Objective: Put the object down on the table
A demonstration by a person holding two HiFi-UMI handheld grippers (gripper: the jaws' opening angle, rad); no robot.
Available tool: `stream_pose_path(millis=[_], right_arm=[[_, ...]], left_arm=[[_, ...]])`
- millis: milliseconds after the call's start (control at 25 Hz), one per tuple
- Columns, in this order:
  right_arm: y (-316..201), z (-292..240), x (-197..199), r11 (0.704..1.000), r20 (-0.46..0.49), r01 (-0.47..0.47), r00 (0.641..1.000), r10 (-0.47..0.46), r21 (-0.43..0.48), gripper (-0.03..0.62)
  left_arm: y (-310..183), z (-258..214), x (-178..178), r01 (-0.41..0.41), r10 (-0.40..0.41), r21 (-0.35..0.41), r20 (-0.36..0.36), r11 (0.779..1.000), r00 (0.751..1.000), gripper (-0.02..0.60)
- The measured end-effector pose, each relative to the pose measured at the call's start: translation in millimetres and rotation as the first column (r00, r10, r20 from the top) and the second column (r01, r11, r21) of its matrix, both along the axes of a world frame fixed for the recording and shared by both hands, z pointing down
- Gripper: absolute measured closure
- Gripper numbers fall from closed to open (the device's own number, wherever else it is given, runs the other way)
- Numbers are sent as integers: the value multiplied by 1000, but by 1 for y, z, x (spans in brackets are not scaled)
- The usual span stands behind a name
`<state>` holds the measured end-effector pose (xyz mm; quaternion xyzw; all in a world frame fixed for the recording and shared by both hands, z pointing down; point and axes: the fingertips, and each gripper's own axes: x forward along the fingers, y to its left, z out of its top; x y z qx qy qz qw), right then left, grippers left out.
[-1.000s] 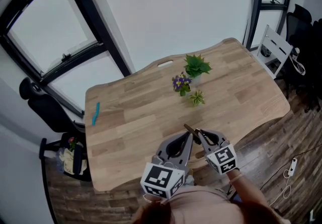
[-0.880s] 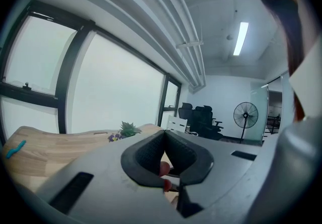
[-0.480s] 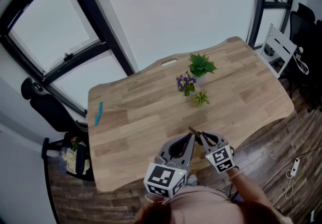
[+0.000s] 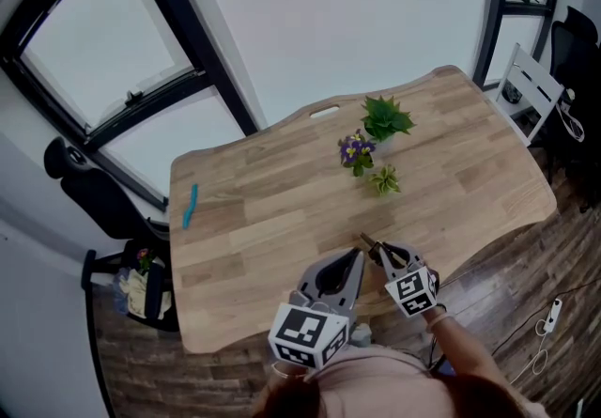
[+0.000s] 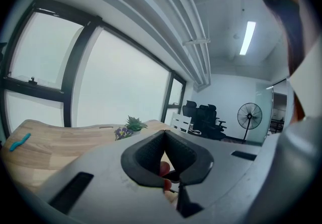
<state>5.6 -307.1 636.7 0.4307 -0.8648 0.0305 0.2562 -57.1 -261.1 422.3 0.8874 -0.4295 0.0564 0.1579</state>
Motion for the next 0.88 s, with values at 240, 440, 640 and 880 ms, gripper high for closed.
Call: stream_pose_path(millis=[240, 440, 640, 880], right_arm=[[-6, 12, 5, 1000, -19, -21, 1000, 20, -9, 589], [-8, 18, 4, 1000, -35, -20, 999, 20, -9, 589], [-9, 27, 3, 999, -37, -28, 999, 28, -21, 589], [-11, 26, -5, 1000, -22, -7, 1000, 6, -15, 588]], left_arm=[[-1, 2, -5, 14, -14, -7, 1, 1000, 1000, 580], [-1, 4, -7, 21, -21, -14, 5, 1000, 1000, 580], [-1, 6, -10, 28, -28, -19, 7, 999, 1000, 580], [-1, 6, -14, 36, -36, -22, 6, 999, 999, 580]])
